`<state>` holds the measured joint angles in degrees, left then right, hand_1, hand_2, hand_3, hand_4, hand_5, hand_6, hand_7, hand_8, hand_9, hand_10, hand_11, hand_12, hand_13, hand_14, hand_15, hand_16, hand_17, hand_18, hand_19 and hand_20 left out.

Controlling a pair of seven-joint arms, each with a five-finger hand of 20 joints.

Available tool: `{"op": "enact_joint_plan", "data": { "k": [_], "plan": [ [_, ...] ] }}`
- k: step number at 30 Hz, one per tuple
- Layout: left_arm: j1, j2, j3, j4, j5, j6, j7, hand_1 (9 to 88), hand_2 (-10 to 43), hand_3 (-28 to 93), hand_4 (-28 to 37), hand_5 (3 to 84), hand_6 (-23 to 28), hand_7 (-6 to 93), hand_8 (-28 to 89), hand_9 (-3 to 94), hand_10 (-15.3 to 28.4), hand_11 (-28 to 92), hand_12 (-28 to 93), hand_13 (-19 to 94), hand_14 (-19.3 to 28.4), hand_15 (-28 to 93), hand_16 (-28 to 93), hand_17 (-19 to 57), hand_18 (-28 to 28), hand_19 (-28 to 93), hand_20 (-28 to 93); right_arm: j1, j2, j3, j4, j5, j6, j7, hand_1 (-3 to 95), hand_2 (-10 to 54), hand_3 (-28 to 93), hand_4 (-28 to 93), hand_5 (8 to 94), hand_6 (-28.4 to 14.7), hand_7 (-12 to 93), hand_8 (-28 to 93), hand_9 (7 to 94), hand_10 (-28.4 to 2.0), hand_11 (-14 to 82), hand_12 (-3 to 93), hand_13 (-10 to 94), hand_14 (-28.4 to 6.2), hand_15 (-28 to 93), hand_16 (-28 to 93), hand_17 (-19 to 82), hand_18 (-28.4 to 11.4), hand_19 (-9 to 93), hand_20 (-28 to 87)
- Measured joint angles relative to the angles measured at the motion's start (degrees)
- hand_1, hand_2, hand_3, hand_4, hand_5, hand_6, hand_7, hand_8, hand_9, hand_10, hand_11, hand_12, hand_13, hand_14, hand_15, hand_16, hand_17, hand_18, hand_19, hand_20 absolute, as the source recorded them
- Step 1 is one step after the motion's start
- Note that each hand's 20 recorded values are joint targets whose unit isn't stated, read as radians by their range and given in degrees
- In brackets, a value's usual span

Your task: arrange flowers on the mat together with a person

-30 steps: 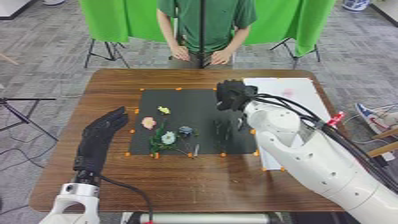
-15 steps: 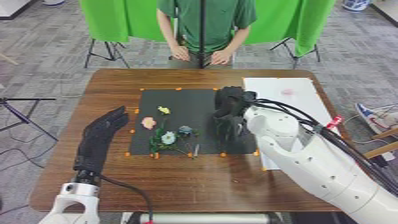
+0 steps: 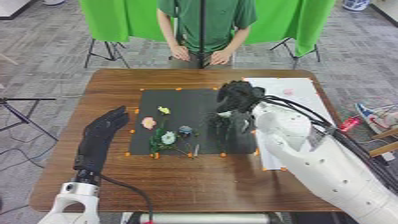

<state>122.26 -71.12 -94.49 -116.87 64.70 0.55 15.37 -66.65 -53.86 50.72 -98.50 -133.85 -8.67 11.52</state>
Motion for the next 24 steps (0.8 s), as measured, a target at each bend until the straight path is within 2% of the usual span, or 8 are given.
{"op": "enact_joint_plan", "data": {
  "k": [4, 6, 9, 11, 13, 16, 19, 24],
  "plan": [
    [0.0, -0.07, 0.00, -0.03, 0.04, -0.11, 0.03, 23.5, -6.4, 66, -19.3, 44.4, 3.6, 11.3, -5, 42.1, 12.1, 12, 15, 32, 15.6, 8, 5, 2.6, 12.1, 5, 17, -6.9, -1.7, 11.9, -8.2, 4.7, 3.0, 0.9, 25.3, -9.5, 68, -16, 65.9, 1.4, 13, -11, 79.0, -13.1, 12.0, 16.2, 93, -2.2, 56, 29, 63, -15.1, 93, 52],
    [0.0, -0.07, 0.09, -0.06, 0.06, -0.27, 0.06, 23.5, -6.4, 66, -19.3, 44.5, 3.6, 11.2, -5, 42.1, 12.1, 12, 15, 32, 15.6, 8, 5, 2.7, 12.0, 4, 17, -10.7, -3.6, 17.9, -12.4, 11.2, 6.7, 0.9, 23.1, -5.0, 69, -15, 66.1, 1.1, 14, -10, 74.3, -13.9, 11.2, 16.3, 84, -6.2, 49, 26, 53, -16.4, 88, 41],
    [0.0, -0.09, 0.28, -0.09, 0.08, -0.48, 0.07, 23.5, -6.3, 66, -19.3, 44.6, 3.6, 11.2, -5, 42.2, 12.2, 12, 15, 32, 15.5, 8, 5, 2.9, 11.8, 4, 17, -16.9, -7.7, 26.3, -17.5, 23.0, 12.8, -2.2, 18.6, -0.5, 71, -16, 63.0, -0.4, 12, -10, 65.9, -15.7, 9.0, 15.3, 62, -14.4, 25, 24, 32, -17.6, 54, 37],
    [0.0, -0.14, 0.41, -0.10, 0.08, -0.58, 0.07, 23.5, -6.2, 66, -19.3, 44.6, 3.7, 11.1, -5, 42.2, 12.2, 12, 15, 32, 15.5, 8, 4, 3.0, 11.6, 4, 17, -21.3, -11.4, 31.9, -19.0, 28.9, 13.7, -9.0, 13.4, 1.1, 76, -17, 53.1, 0.0, 10, -9, 54.4, -15.8, 6.9, 13.2, 44, -14.2, 14, 19, 23, -14.8, 20, 33],
    [0.0, -0.19, 0.57, -0.14, 0.08, -0.64, 0.07, 23.5, -6.2, 66, -19.3, 44.6, 3.6, 11.1, -5, 42.2, 12.1, 12, 15, 32, 15.5, 8, 4, 3.2, 11.4, 4, 17, -26.0, -15.4, 37.5, -19.0, 33.0, 11.9, -17.9, 9.6, 1.3, 79, -18, 42.0, 0.6, 8, -9, 45.1, -15.2, 4.9, 11.6, 33, -13.1, 9, 15, 18, -13.4, 6, 29],
    [0.0, -0.25, 0.80, -0.15, 0.16, -1.05, 0.01, 23.5, -6.1, 66, -19.3, 44.7, 3.7, 11.1, -5, 42.2, 12.2, 12, 15, 32, 15.5, 8, 4, 3.2, 11.3, 3, 17, -33.5, -20.3, 44.3, -18.9, 38.8, 4.7, -27.6, 5.1, 1.6, 80, -19, 33.3, 0.9, 6, -8, 37.2, -14.2, 3.0, 10.1, 26, -11.8, 6, 12, 14, -12.5, 2, 27],
    [0.0, -0.38, 0.84, -0.16, 0.41, -1.44, -0.01, 23.5, -6.0, 66, -19.2, 44.8, 3.6, 11.2, -5, 42.2, 12.2, 12, 15, 32, 15.4, 8, 4, 3.2, 11.3, 3, 17, -41.7, -23.1, 46.5, -19.4, 48.0, -0.8, -30.1, 3.7, 1.7, 80, -19, 31.2, 1.2, 6, -8, 35.8, -14.0, 2.8, 9.8, 25, -11.7, 6, 11, 13, -12.3, 2, 26],
    [0.0, -0.50, 0.84, -0.17, 0.51, -1.83, -0.05, 23.6, -6.0, 66, -19.2, 44.7, 3.6, 11.2, -5, 42.1, 12.2, 12, 15, 32, 15.4, 8, 4, 3.0, 11.3, 4, 17, -53.7, -24.2, 42.6, -20.2, 63.7, 0.4, -30.2, 3.0, 2.4, 80, -19, 31.7, 1.0, 7, -8, 36.0, -14.0, 3.0, 9.8, 26, -11.6, 7, 11, 13, -12.4, 3, 26]
  ]
}}
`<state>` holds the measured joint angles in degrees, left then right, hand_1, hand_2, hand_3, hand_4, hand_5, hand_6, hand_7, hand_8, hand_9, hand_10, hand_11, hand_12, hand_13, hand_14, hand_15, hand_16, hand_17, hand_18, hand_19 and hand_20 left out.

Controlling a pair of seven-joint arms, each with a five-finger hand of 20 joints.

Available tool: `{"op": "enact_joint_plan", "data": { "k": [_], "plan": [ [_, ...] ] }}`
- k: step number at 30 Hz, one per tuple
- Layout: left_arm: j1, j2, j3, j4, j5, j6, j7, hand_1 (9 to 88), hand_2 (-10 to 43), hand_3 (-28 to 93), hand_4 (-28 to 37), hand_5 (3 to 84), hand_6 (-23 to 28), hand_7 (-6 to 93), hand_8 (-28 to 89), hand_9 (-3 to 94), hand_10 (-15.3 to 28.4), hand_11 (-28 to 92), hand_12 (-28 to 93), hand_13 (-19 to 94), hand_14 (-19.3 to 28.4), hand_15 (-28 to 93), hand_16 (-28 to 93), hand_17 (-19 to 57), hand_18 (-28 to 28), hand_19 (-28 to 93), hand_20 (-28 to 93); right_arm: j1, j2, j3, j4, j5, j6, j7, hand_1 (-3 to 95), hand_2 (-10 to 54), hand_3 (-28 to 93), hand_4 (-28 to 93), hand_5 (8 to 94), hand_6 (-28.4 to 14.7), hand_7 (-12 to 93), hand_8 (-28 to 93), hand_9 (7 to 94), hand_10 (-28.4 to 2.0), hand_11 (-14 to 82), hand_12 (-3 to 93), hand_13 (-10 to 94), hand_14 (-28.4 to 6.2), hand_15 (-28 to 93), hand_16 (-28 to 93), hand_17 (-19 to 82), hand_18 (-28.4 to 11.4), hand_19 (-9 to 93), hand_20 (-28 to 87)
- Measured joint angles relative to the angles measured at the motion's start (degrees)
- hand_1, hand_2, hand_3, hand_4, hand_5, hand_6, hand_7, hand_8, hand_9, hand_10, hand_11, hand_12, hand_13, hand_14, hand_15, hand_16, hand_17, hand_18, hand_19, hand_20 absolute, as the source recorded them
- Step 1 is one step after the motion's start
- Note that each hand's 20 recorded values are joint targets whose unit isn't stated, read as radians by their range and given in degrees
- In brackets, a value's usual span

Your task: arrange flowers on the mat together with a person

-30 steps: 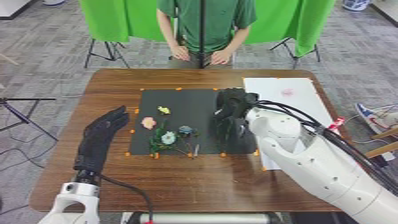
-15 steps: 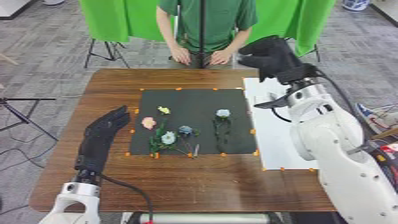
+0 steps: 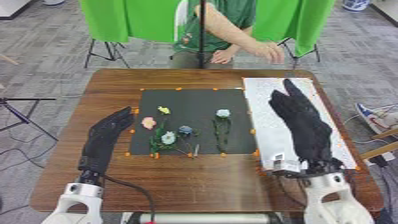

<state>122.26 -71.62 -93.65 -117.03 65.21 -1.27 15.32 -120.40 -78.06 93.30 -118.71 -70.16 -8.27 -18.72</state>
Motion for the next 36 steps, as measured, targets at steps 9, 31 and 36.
{"op": "enact_joint_plan", "data": {
  "k": [9, 31, 36],
  "plan": [
    [-1.4, 0.00, 0.72, 0.56, 0.11, -1.15, -0.12, 23.5, -5.9, 66, -19.2, 44.7, 3.6, 11.2, -5, 42.1, 12.1, 12, 15, 32, 15.4, 8, 4, 2.5, 11.9, 4, 17, -3.0, -0.5, -1.4, 0.7, 3.2, 3.6, -1.5, 3.2, 2.4, 82, -19, 32.5, 0.6, 8, -9, 36.7, -14.2, 3.3, 10.0, 28, -12.1, 8, 11, 14, -12.9, 5, 26],
    [-0.8, -0.41, 0.15, 0.34, -0.11, -1.12, -0.28, 23.6, -5.9, 66, -19.0, 44.9, 3.6, 11.2, -5, 42.2, 12.2, 12, 15, 32, 15.4, 8, 4, 2.6, 11.7, 4, 17, -3.1, -1.0, -0.7, 0.0, 3.8, 5.7, -2.0, 3.5, 1.9, 83, -19, 34.7, 0.2, 9, -9, 37.9, -14.3, 3.5, 10.7, 30, -12.9, 9, 13, 15, -13.6, 6, 26],
    [0.0, -0.47, 0.02, 0.06, -0.20, -0.98, -0.28, 23.6, -5.9, 66, -19.0, 44.8, 3.5, 11.2, -5, 42.2, 12.2, 12, 15, 32, 15.4, 8, 4, 2.7, 11.7, 4, 17, -3.4, -1.3, -0.3, -0.1, 3.5, 6.0, -2.2, 3.5, 1.8, 83, -19, 35.0, 0.2, 9, -9, 38.2, -14.1, 3.7, 10.8, 30, -12.9, 9, 13, 15, -13.6, 6, 26]
  ]
}}
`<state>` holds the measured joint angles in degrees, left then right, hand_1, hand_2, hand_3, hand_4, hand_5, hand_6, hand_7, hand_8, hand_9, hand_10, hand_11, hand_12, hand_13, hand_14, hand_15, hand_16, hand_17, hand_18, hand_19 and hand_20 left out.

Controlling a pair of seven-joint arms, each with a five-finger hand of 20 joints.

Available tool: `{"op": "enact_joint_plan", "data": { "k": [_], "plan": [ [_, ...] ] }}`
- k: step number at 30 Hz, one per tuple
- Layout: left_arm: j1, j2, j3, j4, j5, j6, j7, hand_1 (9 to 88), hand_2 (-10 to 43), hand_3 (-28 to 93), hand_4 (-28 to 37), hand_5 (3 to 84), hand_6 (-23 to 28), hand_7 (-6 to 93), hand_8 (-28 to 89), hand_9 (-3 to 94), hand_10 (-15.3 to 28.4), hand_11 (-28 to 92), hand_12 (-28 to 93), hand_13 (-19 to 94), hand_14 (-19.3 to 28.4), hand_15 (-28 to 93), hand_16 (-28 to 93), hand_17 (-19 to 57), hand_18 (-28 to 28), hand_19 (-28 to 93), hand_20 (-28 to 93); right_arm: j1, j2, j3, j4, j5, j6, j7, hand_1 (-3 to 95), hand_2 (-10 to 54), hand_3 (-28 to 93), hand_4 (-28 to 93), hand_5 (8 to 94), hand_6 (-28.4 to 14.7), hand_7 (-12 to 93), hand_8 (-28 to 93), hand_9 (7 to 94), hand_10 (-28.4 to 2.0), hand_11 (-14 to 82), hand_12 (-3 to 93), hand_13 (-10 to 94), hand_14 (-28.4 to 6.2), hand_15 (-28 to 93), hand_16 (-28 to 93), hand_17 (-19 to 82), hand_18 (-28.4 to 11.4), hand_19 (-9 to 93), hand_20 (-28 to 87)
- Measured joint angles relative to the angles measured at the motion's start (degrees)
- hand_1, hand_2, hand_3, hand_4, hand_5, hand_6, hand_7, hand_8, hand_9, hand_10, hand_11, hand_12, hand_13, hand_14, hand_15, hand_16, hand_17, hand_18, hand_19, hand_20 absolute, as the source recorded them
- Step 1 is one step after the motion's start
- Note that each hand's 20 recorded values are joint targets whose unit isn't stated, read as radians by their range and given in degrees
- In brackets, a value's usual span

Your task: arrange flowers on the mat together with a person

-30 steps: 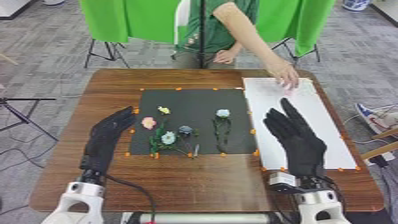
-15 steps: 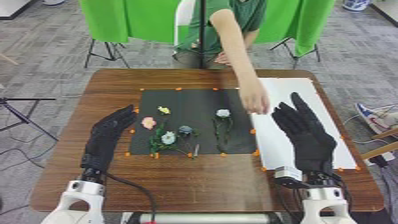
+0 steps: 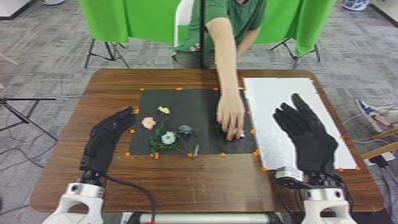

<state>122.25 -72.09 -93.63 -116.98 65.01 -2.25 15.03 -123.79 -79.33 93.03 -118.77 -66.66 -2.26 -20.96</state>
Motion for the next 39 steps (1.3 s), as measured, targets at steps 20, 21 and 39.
{"op": "enact_joint_plan", "data": {
  "k": [20, 21, 39],
  "plan": [
    [-2.2, 4.17, 6.87, -0.61, -6.05, 23.58, 14.56, 24.5, -6.4, 69, -20.0, 50.5, 2.4, 19.5, -8, 49.5, 12.7, 19, 14, 39, 15.6, 13, 2, 6.2, 10.2, 6, 17, 1.8, -2.5, 8.1, 0.4, -1.0, -22.4, 12.9, 3.6, 1.3, 78, -17, 29.1, -1.1, 3, -6, 30.9, -14.9, 1.5, 10.2, 22, -14.9, 3, 15, 10, -13.3, 4, 23],
    [-2.2, 3.89, 5.89, -0.71, -5.99, 22.12, 13.12, 24.5, -6.4, 69, -20.0, 50.4, 2.5, 19.4, -8, 49.3, 12.7, 18, 14, 39, 15.7, 13, 2, 6.1, 10.2, 6, 16, 2.0, -2.3, 7.3, 0.6, -0.9, -22.3, 12.6, 3.6, 1.3, 78, -17, 29.9, -1.1, 3, -6, 31.9, -15.0, 1.8, 10.2, 22, -14.8, 3, 15, 11, -13.3, 4, 23],
    [-1.3, 1.20, 2.22, -0.24, -2.14, 3.20, 3.78, 24.2, -4.8, 66, -18.9, 47.2, 3.2, 14.0, -6, 44.6, 12.4, 14, 14, 35, 15.5, 10, 3, 3.8, 11.0, 4, 16, 6.4, -0.6, 1.0, 4.2, 0.4, -7.7, 2.5, 3.7, 1.9, 81, -18, 36.3, -1.2, 7, -7, 37.6, -15.2, 3.5, 11.1, 27, -14.1, 6, 16, 13, -12.8, 5, 25]
  ]
}}
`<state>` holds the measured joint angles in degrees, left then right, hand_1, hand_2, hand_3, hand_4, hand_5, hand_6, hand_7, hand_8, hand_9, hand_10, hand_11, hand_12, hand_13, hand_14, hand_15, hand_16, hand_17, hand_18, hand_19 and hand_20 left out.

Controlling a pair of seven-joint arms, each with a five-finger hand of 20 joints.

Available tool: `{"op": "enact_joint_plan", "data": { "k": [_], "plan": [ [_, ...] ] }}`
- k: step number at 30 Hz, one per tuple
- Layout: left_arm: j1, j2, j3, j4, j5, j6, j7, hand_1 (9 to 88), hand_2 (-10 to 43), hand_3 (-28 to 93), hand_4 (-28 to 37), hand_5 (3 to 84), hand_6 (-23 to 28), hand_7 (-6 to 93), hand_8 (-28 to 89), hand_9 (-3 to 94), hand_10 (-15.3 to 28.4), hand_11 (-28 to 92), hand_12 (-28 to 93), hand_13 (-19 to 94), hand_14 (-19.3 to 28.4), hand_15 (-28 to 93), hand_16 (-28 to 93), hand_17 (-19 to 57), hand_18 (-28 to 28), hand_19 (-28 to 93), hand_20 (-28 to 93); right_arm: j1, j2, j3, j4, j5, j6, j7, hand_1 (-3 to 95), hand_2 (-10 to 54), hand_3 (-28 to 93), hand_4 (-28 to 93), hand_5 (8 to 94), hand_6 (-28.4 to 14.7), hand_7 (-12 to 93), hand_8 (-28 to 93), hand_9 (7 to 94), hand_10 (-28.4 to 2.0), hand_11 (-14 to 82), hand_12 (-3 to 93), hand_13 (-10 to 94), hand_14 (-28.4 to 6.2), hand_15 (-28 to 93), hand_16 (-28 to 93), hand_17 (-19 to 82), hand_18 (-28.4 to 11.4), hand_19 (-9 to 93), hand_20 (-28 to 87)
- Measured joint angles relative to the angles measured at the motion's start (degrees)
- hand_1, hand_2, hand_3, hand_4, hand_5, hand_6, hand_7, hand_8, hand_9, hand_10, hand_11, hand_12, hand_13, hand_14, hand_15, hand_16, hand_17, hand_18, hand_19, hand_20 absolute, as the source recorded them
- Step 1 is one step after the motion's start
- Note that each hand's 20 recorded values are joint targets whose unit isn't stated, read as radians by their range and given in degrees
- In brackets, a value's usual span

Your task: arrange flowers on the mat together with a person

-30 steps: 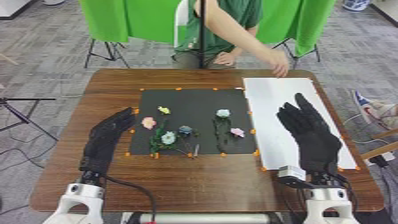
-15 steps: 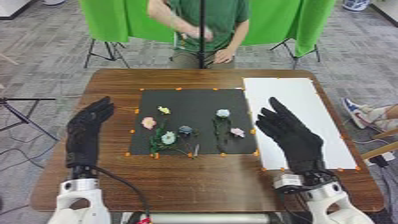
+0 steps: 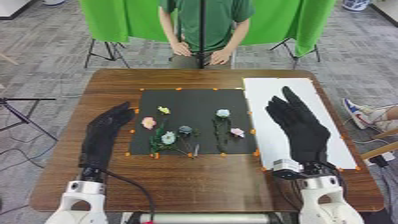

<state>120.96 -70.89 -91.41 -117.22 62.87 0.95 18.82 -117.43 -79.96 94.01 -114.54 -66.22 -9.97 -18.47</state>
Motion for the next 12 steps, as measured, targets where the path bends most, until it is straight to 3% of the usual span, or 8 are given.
{"op": "enact_joint_plan", "data": {
  "k": [2, 5, 9, 12],
  "plan": [
    [-0.5, -0.16, 0.14, 0.22, 0.96, -0.60, -0.07, 24.2, -4.7, 66, -18.8, 47.1, 3.3, 13.9, -6, 44.5, 12.3, 14, 15, 34, 15.5, 10, 3, 3.4, 11.5, 5, 16, 0.6, 0.0, 0.0, 0.2, 0.0, 0.4, -0.5, 3.7, 1.9, 81, -18, 36.5, -1.3, 7, -8, 37.7, -15.2, 3.5, 11.1, 27, -14.2, 6, 16, 13, -12.8, 5, 25],
    [-0.9, -0.52, 0.15, 0.25, 2.82, -0.34, 0.04, 24.1, -4.8, 66, -18.7, 47.2, 3.3, 13.4, -6, 44.6, 12.4, 14, 14, 34, 15.3, 10, 3, 3.4, 11.6, 5, 16, 1.5, -0.1, 0.0, 0.2, 0.0, 0.4, -0.7, 3.8, 2.2, 80, -18, 34.4, -1.0, 6, -8, 35.4, -15.2, 2.8, 11.0, 24, -14.6, 5, 16, 12, -12.7, 5, 24],
    [-0.9, -1.05, 0.35, 0.25, 3.14, 0.19, 0.20, 24.2, -4.7, 66, -18.7, 47.4, 3.3, 13.3, -6, 44.7, 12.3, 14, 14, 34, 15.1, 10, 3, 3.6, 11.4, 4, 16, 2.5, -0.7, 1.7, 0.0, -0.3, -4.0, 0.2, 3.8, 2.2, 80, -18, 32.0, -0.9, 4, -7, 32.7, -14.5, 2.0, 10.9, 23, -15.1, 4, 16, 11, -12.8, 4, 24],
    [-0.9, -1.29, 0.39, 0.25, 3.36, 0.19, 0.24, 24.0, -4.8, 66, -18.7, 47.4, 3.4, 13.3, -6, 44.8, 12.4, 14, 14, 34, 15.0, 10, 3, 3.6, 11.4, 5, 16, 2.6, -1.0, 3.1, -0.6, -1.1, -9.4, 1.0, 4.1, 1.6, 81, -17, 33.8, -1.0, 5, -6, 35.9, -13.4, 3.2, 11.1, 25, -14.3, 5, 17, 12, -12.9, 4, 24]
  ]
}}
